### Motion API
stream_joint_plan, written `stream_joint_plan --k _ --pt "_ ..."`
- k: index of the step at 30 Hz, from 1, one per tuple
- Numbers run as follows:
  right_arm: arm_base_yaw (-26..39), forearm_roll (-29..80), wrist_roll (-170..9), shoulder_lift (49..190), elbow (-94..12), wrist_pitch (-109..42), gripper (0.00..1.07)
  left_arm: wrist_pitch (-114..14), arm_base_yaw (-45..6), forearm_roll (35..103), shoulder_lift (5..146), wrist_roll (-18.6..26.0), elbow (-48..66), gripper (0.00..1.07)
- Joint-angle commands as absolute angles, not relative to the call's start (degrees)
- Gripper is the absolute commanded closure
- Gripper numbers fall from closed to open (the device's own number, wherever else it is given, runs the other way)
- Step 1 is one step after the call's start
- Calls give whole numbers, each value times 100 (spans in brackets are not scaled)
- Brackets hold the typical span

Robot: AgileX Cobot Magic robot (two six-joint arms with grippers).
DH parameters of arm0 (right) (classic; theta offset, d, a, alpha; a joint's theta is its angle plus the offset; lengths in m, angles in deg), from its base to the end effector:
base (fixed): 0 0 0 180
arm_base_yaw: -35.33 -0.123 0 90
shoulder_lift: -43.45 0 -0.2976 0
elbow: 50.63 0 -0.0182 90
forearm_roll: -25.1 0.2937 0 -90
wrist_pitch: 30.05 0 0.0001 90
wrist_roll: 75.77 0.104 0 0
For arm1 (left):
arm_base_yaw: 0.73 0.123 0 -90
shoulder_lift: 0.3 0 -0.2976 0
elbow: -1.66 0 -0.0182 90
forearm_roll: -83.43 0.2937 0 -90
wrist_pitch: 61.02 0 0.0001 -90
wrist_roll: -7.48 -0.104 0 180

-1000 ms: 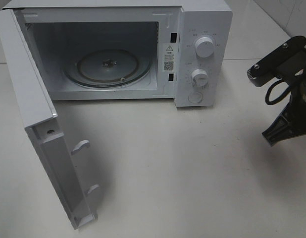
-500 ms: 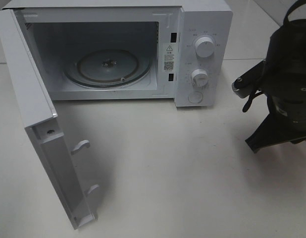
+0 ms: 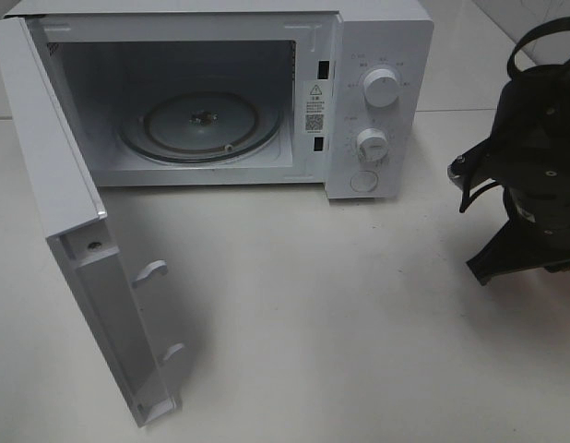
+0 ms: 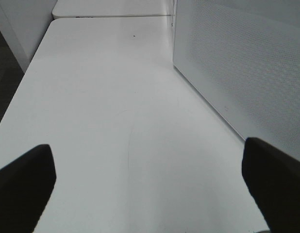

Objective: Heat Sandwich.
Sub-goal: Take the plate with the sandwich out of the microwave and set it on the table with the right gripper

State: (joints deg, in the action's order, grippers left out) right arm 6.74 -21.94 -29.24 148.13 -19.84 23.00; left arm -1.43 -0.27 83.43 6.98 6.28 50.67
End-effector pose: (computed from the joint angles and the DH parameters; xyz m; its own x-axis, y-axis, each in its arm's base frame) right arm 0.2906 0.0890 0.1300 -0.9393 -0.2933 -0.1782 -0.1491 0.8163 -0.5580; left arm 0.0325 0.0003 0.2934 -0.4365 0.0174 -0.8995 0.0011 0.9998 0.0188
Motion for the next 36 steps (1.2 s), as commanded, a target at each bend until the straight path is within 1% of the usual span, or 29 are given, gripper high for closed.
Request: stream_joint_plan --k 1,17,29,36 --pt "874 -2440 -2867 15054 -2024 2312 102 -166 -10 8309 549 628 5084 7" --pt "1327 -2876 -2345 15805 -2024 1865 102 -166 -10 8309 549 628 5084 7" --pt "1338 -3134 -1836 16349 -2024 1596 99 -166 -10 8309 549 628 5084 7" --pt "1338 -3134 -1784 16366 -2024 1596 97 -166 -10 8309 549 628 5084 7"
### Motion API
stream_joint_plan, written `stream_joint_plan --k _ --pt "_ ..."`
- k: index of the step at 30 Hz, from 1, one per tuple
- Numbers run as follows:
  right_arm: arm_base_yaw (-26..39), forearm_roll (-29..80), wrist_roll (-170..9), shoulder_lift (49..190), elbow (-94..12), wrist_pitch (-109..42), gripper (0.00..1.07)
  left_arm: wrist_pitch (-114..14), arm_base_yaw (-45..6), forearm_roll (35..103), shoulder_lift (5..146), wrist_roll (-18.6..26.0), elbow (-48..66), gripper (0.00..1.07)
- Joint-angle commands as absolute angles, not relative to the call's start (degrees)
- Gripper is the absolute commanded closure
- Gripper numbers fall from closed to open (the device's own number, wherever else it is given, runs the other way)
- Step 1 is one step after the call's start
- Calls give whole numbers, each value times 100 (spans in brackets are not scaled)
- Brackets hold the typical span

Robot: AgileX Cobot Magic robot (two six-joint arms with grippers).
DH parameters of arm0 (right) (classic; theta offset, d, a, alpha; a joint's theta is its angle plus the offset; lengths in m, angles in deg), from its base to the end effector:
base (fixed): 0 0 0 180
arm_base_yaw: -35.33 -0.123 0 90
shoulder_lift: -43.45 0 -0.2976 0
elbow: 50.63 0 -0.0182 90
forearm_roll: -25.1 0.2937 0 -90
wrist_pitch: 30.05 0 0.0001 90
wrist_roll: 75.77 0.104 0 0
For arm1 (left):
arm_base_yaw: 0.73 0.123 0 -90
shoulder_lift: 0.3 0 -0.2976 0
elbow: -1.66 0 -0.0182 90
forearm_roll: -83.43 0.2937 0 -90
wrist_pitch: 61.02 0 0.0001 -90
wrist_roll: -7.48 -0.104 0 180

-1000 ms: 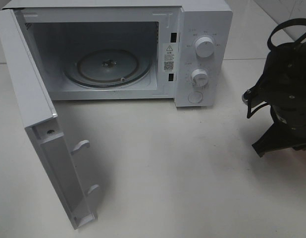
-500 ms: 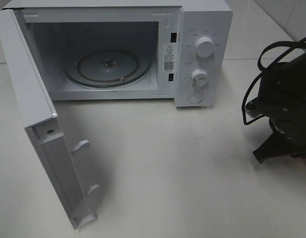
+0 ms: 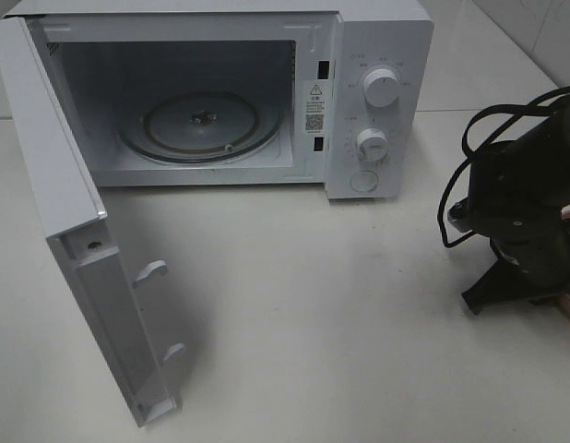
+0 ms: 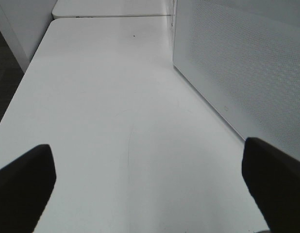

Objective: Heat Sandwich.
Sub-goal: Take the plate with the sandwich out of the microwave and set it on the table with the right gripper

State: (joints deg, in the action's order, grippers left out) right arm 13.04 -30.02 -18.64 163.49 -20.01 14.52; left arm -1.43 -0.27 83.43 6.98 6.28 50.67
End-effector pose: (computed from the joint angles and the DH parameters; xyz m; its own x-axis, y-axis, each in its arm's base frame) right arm 0.3083 0.0616 0.0485 -0.9686 -0.2208 -0.1139 -0.1198 0.8168 -0.5643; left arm 0.0325 0.0003 0.2934 -0.4365 0.0174 -0.8995 0.0011 0.9998 0.0188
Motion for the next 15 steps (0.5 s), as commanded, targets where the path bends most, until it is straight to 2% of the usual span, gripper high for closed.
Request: stream_joint_plan --k 1,8,11,13,14,15 --pt "1338 -3134 -1784 16366 -2024 1601 96 -166 -10 8309 549 628 5084 7" --pt "1338 -3099 -1795 16366 -2024 1670 89 -166 -10 8309 549 628 5084 7" --pt "1333 -2939 -1967 16338 -2053 1705 78 -166 -10 8309 549 628 5084 7" --pt "1333 -2910 -2007 16326 -2053 1693 75 -166 -10 8309 549 628 5084 7" --pt "1327 -2819 -2139 16257 -2053 1670 67 -166 -10 8309 549 628 5084 7" --pt "1327 -2778 -2196 16223 -2053 1664 64 -166 -10 8309 549 628 5084 7"
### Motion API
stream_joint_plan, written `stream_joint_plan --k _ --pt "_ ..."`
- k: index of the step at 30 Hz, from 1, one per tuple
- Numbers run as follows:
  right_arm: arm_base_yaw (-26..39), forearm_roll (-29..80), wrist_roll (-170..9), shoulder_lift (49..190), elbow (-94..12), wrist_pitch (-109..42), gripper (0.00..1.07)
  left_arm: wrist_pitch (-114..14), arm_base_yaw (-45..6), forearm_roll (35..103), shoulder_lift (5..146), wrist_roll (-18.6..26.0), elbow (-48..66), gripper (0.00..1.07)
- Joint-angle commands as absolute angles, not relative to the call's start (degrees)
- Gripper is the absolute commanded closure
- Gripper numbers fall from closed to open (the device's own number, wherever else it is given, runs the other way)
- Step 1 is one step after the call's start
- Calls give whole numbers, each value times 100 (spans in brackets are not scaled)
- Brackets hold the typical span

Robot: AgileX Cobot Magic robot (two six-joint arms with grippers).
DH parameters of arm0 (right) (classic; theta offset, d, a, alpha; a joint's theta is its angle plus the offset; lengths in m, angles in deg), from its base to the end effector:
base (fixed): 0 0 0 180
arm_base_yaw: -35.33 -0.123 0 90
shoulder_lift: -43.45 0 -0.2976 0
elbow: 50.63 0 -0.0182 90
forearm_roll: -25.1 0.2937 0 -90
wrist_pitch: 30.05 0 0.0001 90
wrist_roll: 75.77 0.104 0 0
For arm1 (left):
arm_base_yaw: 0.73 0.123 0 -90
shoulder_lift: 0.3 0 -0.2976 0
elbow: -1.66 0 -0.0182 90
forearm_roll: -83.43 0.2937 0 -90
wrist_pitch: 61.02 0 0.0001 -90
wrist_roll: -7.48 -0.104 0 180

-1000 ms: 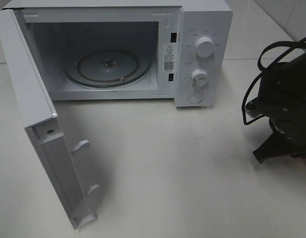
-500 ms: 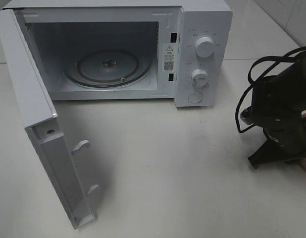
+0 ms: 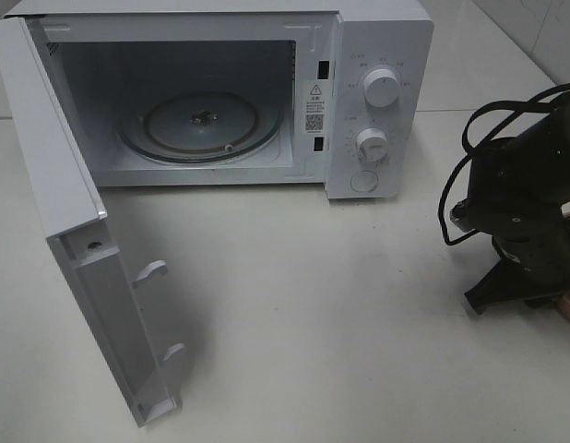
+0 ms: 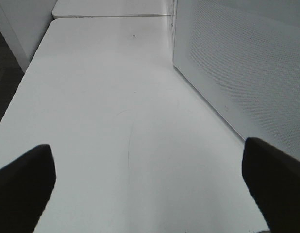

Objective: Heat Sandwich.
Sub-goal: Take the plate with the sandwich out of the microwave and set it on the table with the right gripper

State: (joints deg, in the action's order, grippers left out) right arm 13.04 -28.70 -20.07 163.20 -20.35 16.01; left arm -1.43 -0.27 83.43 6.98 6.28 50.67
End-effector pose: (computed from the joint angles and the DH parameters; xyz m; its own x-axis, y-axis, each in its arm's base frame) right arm 0.3078 0.0608 0.0515 -0.9724 -0.2123 -0.0969 -0.1199 0.8105 -0.5733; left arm 0.0325 0.0003 0.2934 -0.4365 0.0174 -0.8995 0.0011 0.9998 0.0188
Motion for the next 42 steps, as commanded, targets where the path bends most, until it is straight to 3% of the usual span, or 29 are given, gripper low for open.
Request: stream_joint_plan --k 1,4,12,19,28,42 --pt "1327 -2778 -2196 16223 -2053 1664 64 -166 -10 8309 549 628 5084 7" --pt "1327 -2423 -2603 16005 -2053 1670 49 -166 -10 8309 549 628 5084 7" --pt "1327 -1770 -3394 15312 -2053 1687 34 -166 -10 8309 549 628 5084 7" --pt "1327 -916 -4311 14613 -2053 1699 29 -166 -10 8309 549 628 5084 7" --pt "1327 533 -5560 13473 -2053 1578 30 -166 -10 8309 549 628 5084 7" --pt "1327 1880 -6792 11662 -2047 1894 31 -166 -10 8309 549 628 5084 7"
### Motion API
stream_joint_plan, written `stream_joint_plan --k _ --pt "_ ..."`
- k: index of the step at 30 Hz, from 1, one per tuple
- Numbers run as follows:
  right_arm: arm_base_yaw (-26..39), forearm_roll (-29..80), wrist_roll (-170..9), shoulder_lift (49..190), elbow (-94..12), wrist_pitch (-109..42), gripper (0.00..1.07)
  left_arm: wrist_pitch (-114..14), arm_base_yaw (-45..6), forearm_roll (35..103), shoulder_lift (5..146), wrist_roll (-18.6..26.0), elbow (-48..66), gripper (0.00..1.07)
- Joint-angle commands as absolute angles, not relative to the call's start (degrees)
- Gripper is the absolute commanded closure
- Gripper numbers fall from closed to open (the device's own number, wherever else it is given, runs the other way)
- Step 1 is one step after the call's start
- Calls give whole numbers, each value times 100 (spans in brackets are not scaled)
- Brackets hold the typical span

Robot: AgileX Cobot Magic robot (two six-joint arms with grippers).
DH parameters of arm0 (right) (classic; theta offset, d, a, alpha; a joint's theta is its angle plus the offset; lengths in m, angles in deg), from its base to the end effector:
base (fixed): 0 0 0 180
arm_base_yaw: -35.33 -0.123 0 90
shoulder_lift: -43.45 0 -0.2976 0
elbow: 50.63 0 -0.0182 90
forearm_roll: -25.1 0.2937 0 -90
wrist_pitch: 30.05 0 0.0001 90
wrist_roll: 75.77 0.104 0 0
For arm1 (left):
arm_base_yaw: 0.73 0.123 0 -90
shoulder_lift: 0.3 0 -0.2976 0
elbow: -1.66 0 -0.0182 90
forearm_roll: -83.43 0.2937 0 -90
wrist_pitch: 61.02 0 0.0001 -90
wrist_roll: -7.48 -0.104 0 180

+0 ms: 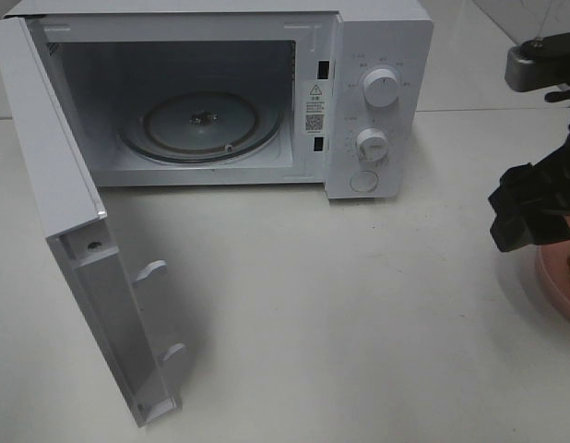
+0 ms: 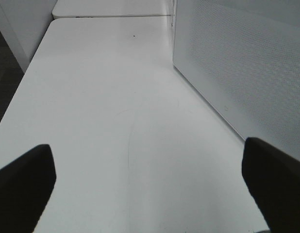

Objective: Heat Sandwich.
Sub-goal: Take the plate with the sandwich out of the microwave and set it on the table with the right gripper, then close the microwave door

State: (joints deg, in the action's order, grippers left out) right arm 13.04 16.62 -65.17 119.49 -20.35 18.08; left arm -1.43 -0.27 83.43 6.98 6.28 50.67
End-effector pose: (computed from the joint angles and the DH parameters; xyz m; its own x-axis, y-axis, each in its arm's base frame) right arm 0.2451 0.0881 0.2537 -0.8580 -0.2597 -0.4431 -0.2601 0.9637 -0.0611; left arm 0.0325 0.0003 0.2934 -0.4365 0.0174 -0.8995 0.0011 0.9998 0.0188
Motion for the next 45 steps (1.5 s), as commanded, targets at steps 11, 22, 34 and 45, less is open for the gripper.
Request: stream_joint_plan --k 11,22,34,45 --pt "1327 2241 -7319 10430 -2041 2174 31 -166 -10 8309 549 628 5084 7" --pt "1344 2241 -7514 8471 -2041 2673 31 -166 -10 8309 549 628 5084 7" --pt "2169 2281 -7428 6958 -1749 3171 31 -166 -10 8309 549 628 5084 7" --pt "2914 2281 -7239 5595 -740 3160 31 -166 -10 8309 549 628 5084 7"
